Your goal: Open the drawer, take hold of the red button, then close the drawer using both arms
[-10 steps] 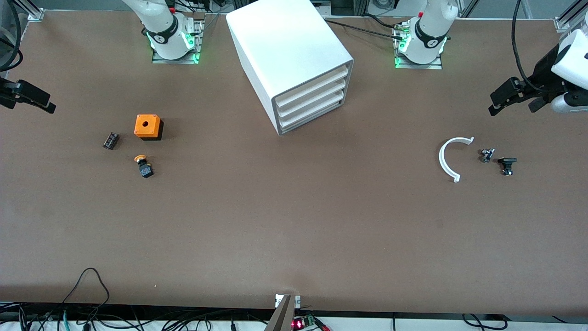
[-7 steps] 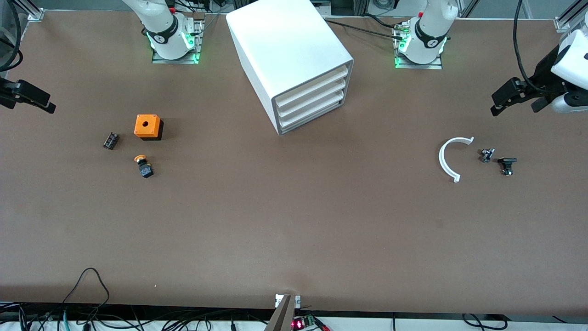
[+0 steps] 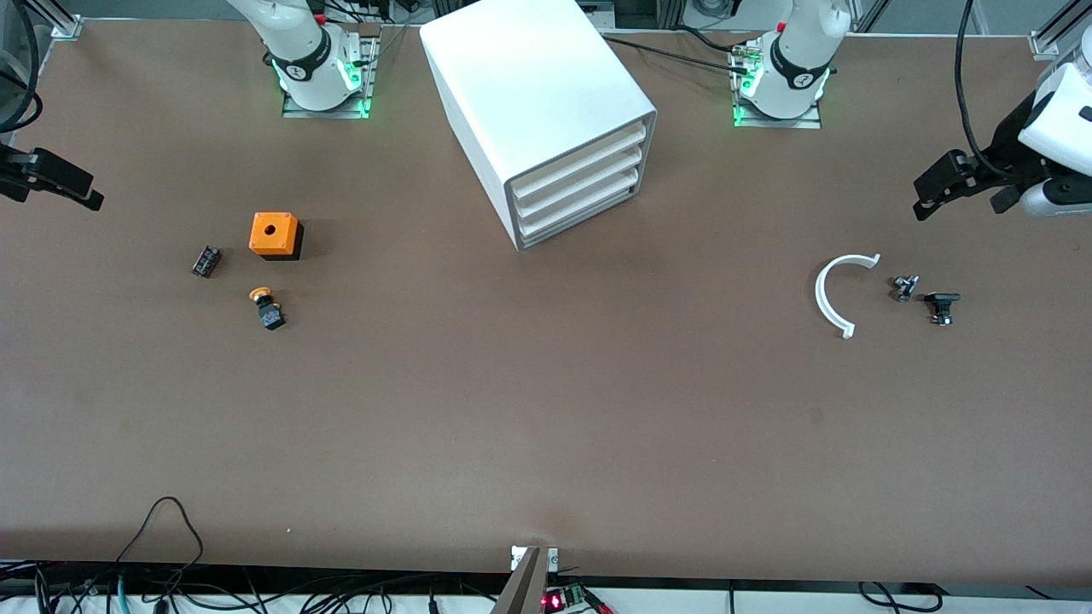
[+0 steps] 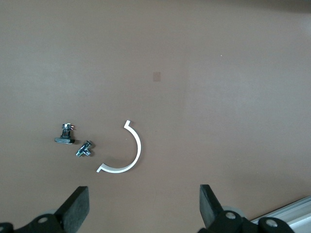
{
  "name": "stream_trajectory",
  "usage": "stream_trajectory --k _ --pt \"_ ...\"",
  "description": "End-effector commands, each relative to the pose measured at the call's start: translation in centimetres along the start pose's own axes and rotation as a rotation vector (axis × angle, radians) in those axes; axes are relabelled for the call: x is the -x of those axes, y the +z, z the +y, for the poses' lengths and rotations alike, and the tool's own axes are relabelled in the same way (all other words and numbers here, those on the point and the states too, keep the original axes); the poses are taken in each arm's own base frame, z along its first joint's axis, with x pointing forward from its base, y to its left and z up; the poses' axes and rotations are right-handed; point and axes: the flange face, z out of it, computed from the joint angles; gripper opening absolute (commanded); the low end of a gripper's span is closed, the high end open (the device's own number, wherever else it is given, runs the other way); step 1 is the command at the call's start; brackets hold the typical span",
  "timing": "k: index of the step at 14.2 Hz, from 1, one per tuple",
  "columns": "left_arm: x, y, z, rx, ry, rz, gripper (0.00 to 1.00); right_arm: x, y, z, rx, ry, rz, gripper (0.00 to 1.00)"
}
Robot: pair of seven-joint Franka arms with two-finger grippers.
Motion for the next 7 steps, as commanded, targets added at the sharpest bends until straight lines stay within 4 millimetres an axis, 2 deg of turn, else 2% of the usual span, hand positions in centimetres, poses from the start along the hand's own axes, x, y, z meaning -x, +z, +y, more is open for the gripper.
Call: stream_trajectory --k 1,3,5,6,7 --pt "-0.5 -0.5 0.4 -0.024 0.02 0.002 1.0 0.1 -0.3 0.2 0.004 0.011 0.007 1.0" --pt "-0.7 0.0 1.0 -0.022 0.037 -0.006 1.0 0.1 -0.3 0.2 0.004 0.011 0.007 1.0" --pt "-1.8 3.8 2.2 -0.027 0.06 -0.076 1.0 0.1 -0.3 0.2 0.004 0.013 0.008 1.0" --pt "-1.9 4.8 1.9 -0.021 0.056 -0.108 1.0 0.0 -0.4 0.2 0.004 0.011 0.011 1.0" --pt "-1.4 5.1 2.6 -0.019 0.105 -0.127 1.0 0.0 -0.4 0.1 0.004 0.01 0.011 1.0"
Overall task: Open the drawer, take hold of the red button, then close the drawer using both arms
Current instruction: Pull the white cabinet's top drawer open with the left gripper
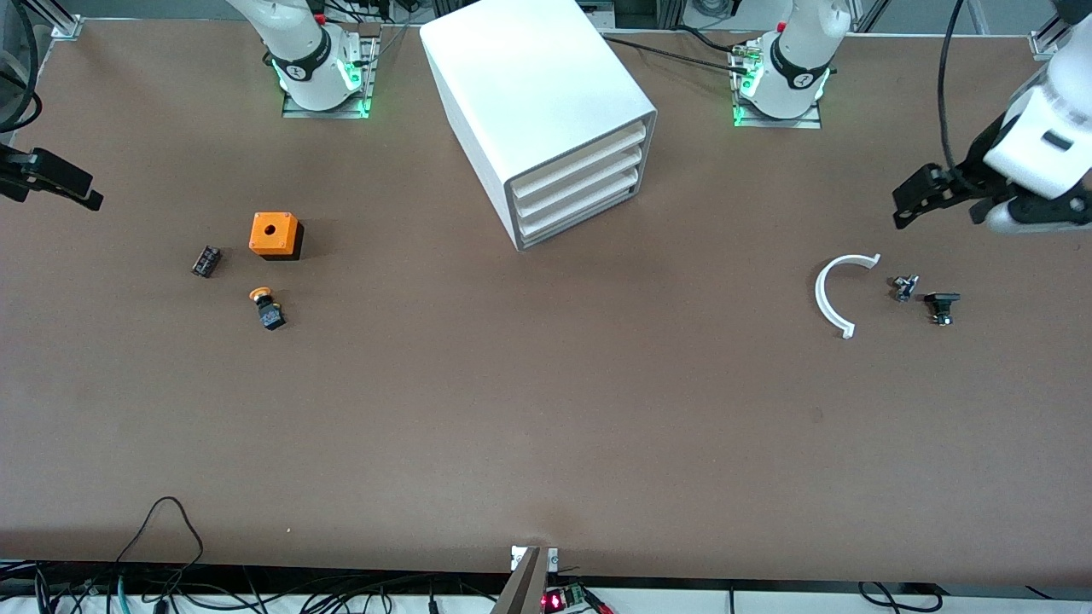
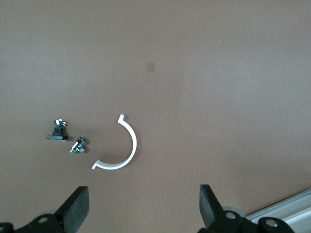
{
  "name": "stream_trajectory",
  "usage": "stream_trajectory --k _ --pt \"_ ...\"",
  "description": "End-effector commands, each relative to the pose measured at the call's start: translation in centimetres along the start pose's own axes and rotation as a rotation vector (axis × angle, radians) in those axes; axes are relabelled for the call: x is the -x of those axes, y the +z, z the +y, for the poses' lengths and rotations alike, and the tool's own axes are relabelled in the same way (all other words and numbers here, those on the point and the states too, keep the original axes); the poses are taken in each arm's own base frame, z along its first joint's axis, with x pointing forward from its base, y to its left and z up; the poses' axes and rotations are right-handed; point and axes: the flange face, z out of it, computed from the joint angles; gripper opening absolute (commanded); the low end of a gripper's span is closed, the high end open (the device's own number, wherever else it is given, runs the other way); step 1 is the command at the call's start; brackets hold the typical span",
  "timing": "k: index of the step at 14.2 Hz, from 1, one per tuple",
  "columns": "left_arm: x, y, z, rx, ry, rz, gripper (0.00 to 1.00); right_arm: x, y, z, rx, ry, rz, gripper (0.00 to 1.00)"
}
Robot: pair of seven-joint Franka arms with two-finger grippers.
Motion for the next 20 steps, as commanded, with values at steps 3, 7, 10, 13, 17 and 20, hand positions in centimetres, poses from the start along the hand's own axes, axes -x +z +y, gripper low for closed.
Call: stream_trajectory --k 3,7,10,13,17,20 --pt "-0.8 4.6 3.2 0.037 0.183 -0.126 1.0 0.0 -0.4 0.1 0.004 0.011 0.01 1.0" --pt "-1.5 13.9 7.2 0.361 0.128 -0.336 1.0 -0.1 -0.2 0.0 0.0 0.009 0.01 1.0" --pt "-0.1 21.3 11.0 0.585 0.137 -0.463 1.0 -0.9 1.1 -0.9 -0.001 -0.017 -0.005 1.0" --pt "2.7 27.9 14.6 0.75 0.248 -0.521 1.0 -1.8 3.1 -3.6 0.011 -0.056 -0.041 1.0" --pt "9.5 34.0 20.5 0.854 0.336 -0.585 1.0 -2.2 4.7 -5.2 0.013 -0.084 -0.08 1.0" --pt "12.2 35.6 22.8 0.845 0.371 -0.63 0.98 -2.5 5.9 -7.3 -0.002 -0.123 -0.101 1.0"
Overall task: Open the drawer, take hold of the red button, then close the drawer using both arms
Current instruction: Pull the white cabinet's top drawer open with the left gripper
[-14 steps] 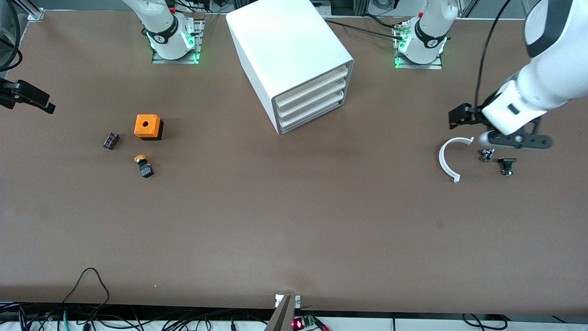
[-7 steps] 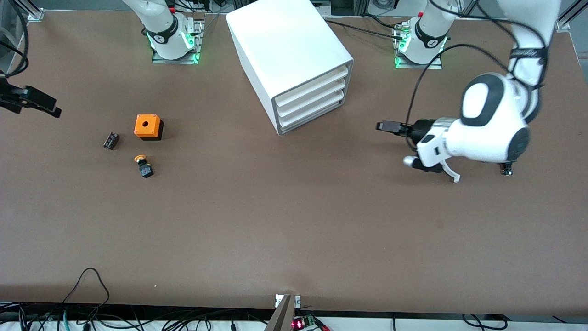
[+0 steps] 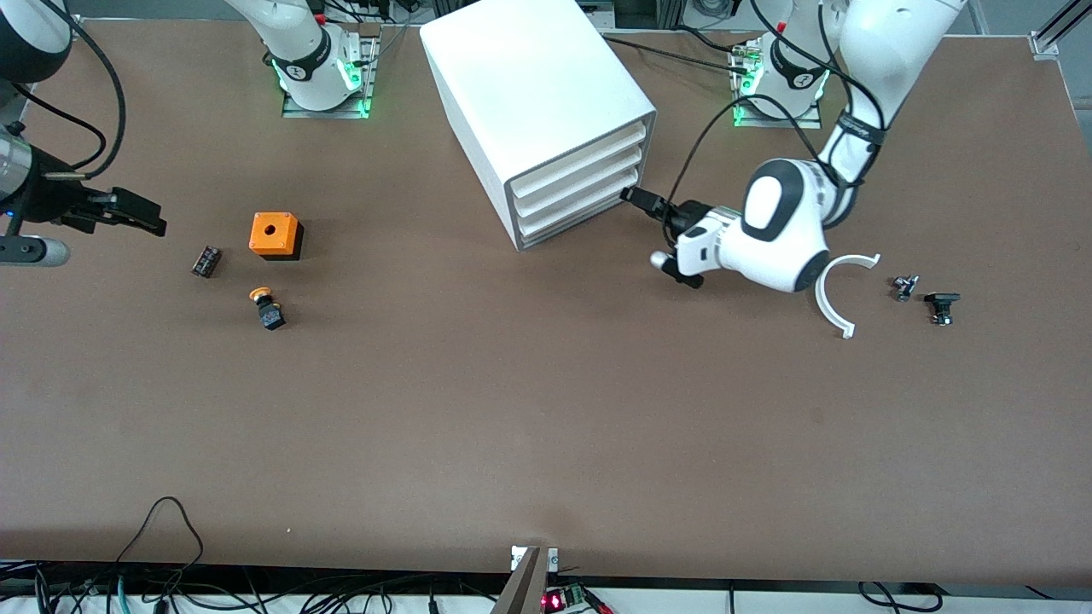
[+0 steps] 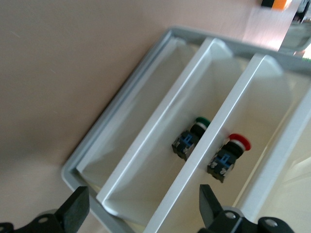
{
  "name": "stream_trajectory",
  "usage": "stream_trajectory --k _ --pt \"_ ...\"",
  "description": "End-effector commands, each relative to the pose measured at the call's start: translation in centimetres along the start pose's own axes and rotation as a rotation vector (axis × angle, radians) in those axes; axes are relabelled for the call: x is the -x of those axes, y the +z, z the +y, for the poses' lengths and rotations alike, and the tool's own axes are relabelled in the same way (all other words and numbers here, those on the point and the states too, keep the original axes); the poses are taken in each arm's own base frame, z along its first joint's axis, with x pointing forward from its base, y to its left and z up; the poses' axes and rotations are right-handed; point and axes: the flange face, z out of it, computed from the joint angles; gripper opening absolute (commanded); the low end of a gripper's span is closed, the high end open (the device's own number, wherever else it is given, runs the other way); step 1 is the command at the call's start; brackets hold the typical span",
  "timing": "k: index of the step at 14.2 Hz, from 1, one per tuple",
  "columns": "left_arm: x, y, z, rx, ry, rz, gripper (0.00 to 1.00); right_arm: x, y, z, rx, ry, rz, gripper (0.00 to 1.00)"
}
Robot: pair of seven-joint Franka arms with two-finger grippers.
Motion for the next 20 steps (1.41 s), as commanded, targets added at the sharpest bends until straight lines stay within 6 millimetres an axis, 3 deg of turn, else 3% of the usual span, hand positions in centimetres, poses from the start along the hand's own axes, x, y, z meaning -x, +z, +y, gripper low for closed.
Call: stream_trajectory --k 1,5,6,7,8,9,13,14,18,20 --pt "0.8 2.0 0.6 0.026 0.024 -0.014 0.96 -0.5 1.2 -2.7 -0.009 -0.045 -0.026 1.0" --pt "1.3 4.3 1.3 0.082 0.002 -0.024 0.92 -1.1 2.2 -2.8 -0.012 -0.051 -0.043 1.0" --pt "1.3 5.0 1.4 0.068 0.002 -0.015 0.75 -1.1 2.2 -2.6 -0.028 -0.043 -0.041 1.0" --pt "1.3 5.5 1.3 0.055 0.002 -0.004 0.47 -1.2 2.3 -2.7 -0.046 -0.041 -0.043 1.0" --pt "1.3 5.9 1.3 0.045 0.003 0.004 0.13 -1.1 2.3 -2.8 -0.051 -0.046 -0.046 1.0" --pt "1.3 6.1 1.2 0.04 0.001 0.011 0.0 -1.1 2.2 -3.2 -0.048 -0.053 -0.046 1.0" --pt "1.2 6.0 1.2 0.038 -0.015 0.012 0.0 -1.1 2.2 -2.9 -0.048 -0.067 -0.044 1.0" --pt "0.9 4.5 0.9 0.032 -0.013 0.038 0.0 -1.1 2.3 -2.8 -0.052 -0.086 -0.047 1.0" --pt "-1.8 -6.6 -2.9 -0.021 -0.036 0.289 0.0 -1.1 2.4 -3.4 -0.053 -0.125 -0.049 1.0" --pt "-2.5 -9.1 -3.1 -0.05 -0.035 0.372 0.0 -1.2 2.3 -4.4 -0.052 -0.143 -0.036 1.0"
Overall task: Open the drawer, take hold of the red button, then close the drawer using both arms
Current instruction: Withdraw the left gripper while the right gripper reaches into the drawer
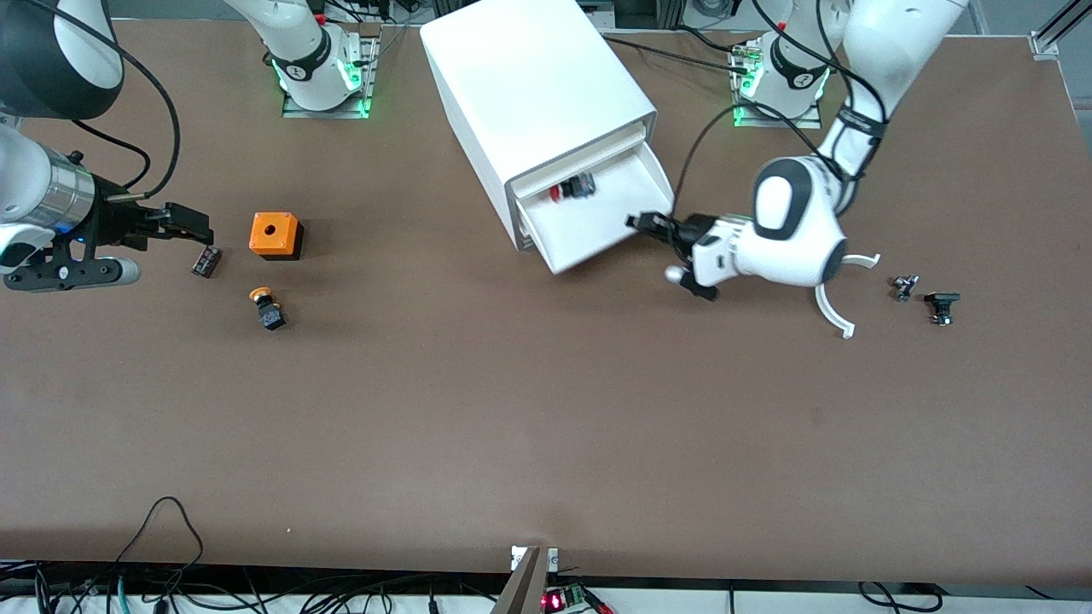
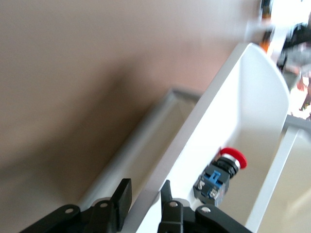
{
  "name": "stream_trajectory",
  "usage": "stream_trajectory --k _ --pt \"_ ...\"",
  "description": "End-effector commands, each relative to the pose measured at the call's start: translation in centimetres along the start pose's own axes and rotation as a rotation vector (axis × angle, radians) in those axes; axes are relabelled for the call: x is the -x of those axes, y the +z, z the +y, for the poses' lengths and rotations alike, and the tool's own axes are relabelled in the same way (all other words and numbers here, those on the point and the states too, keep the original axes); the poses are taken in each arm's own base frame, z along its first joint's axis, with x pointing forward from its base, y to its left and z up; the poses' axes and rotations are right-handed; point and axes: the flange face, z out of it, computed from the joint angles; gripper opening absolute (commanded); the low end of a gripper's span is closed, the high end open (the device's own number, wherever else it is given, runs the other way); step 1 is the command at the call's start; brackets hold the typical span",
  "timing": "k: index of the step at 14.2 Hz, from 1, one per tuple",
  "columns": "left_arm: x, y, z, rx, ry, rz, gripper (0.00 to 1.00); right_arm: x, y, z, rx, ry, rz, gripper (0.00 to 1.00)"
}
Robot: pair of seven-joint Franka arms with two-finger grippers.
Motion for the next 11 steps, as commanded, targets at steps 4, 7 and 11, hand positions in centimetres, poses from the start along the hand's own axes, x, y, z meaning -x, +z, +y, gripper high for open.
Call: stream_trajectory --k 4,7,11 --pt "-1.8 -3.9 -0.7 -0.077 -0.023 0.148 1.0 -2.6 1.4 -8.1 -0.021 -0.158 0.03 1.0" --pt "-2.7 -10.1 0.5 -0.144 0.041 0.262 1.0 -4.0 3.4 -14.3 -0.006 -0.251 0.07 1.0" --pt "-1.2 -22.5 1.9 -0.241 0.089 0.458 1.0 -4.2 4.1 -21.2 -0.056 -0.37 0.113 1.0"
